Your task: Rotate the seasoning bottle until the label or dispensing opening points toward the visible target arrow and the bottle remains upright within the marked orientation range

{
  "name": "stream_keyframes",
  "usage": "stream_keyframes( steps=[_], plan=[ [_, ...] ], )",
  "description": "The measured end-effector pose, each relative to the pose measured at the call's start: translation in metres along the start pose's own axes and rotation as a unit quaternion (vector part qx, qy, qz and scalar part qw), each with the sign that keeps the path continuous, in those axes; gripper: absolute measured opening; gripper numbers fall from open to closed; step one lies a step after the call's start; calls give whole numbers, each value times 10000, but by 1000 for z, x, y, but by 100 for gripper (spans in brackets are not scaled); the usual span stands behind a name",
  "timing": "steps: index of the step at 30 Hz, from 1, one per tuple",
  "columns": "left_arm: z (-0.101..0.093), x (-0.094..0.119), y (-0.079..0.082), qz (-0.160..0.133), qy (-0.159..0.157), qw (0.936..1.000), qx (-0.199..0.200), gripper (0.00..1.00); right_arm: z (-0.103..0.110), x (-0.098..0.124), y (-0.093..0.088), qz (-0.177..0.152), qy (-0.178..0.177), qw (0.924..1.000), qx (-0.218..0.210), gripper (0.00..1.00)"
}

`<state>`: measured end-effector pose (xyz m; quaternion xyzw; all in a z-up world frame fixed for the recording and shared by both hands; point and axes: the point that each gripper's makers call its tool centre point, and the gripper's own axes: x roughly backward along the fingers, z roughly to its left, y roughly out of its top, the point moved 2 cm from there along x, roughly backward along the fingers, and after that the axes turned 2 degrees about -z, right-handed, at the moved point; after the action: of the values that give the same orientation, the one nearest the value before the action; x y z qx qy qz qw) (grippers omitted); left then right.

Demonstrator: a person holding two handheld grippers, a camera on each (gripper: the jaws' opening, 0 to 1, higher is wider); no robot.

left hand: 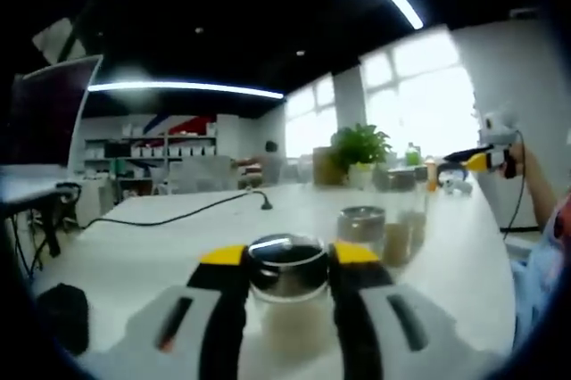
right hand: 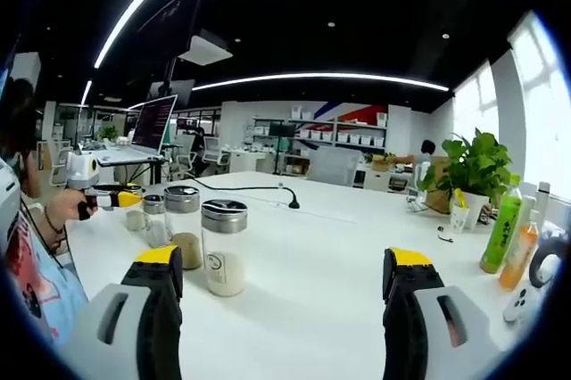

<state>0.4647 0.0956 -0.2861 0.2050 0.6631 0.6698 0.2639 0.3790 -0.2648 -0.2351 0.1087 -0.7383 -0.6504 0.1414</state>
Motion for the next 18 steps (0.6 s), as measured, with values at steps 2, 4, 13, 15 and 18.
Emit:
stream_keyframes(
  steps=[2,4,13,15,18],
  plan=[
    [0,0,0,-20,-67,10000,13,37,2,0,2,-83,37,9999,109,96],
    [0,0,0,-31,-158,9999,19,37,3,-1,3,-140,64,9997,175,96],
    [-1,-1,-1,195,-747,9970,-53,37,1,-1,4,-172,110,9998,60,97],
    [-1,-2,-2,169,-842,9963,-60,36,0,0,-3,-70,146,9999,-52,97],
    [-1,-3,-2,156,-1004,9948,-51,36,-3,2,-3,-81,108,9998,-129,96]
  ],
)
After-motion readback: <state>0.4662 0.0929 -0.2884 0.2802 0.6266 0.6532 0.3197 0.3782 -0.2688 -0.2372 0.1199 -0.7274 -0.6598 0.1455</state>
